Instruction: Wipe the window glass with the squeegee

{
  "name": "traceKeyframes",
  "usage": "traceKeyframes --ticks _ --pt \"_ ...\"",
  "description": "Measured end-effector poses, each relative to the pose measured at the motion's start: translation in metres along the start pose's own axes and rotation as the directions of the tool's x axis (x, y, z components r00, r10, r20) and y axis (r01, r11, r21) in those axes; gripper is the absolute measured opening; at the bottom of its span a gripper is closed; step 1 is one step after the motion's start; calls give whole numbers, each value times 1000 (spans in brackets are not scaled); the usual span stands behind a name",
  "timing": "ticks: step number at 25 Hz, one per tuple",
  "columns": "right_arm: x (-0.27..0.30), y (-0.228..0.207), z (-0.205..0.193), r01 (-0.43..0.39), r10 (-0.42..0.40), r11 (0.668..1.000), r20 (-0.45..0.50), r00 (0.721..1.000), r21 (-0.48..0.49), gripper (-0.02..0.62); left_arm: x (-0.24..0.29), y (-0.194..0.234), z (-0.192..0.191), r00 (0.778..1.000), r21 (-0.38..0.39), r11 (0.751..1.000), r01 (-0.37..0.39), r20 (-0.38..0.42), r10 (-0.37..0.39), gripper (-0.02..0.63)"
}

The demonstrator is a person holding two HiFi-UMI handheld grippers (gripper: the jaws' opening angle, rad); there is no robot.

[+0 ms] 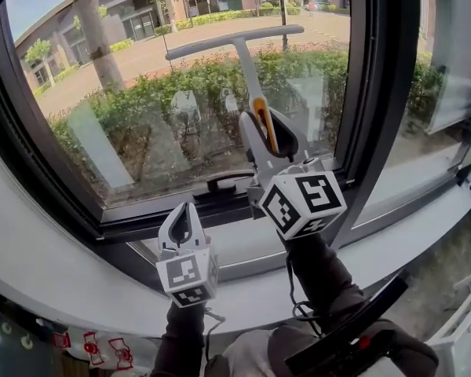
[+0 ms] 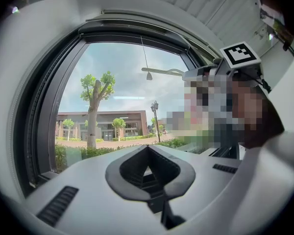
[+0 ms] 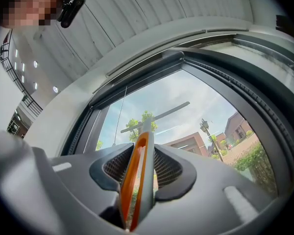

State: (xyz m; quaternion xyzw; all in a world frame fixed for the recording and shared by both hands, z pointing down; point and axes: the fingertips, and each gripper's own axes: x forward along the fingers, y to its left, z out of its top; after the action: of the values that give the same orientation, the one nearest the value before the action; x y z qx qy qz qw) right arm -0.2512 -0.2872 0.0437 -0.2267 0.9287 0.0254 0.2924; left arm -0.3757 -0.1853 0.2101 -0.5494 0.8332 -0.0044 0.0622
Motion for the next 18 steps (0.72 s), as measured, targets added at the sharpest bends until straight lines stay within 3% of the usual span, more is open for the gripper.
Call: traceKeyframes --ticks 10,18 --pt "18 -6 -27 12 -11 1000 -37 999 25 121 6 7 -6 1000 10 1000 -11 -8 11 2" --pt "25 -6 -26 -2 2 1000 -9 1000 13 120 14 11 -6 1000 -2 1000 -23 -6 23 2"
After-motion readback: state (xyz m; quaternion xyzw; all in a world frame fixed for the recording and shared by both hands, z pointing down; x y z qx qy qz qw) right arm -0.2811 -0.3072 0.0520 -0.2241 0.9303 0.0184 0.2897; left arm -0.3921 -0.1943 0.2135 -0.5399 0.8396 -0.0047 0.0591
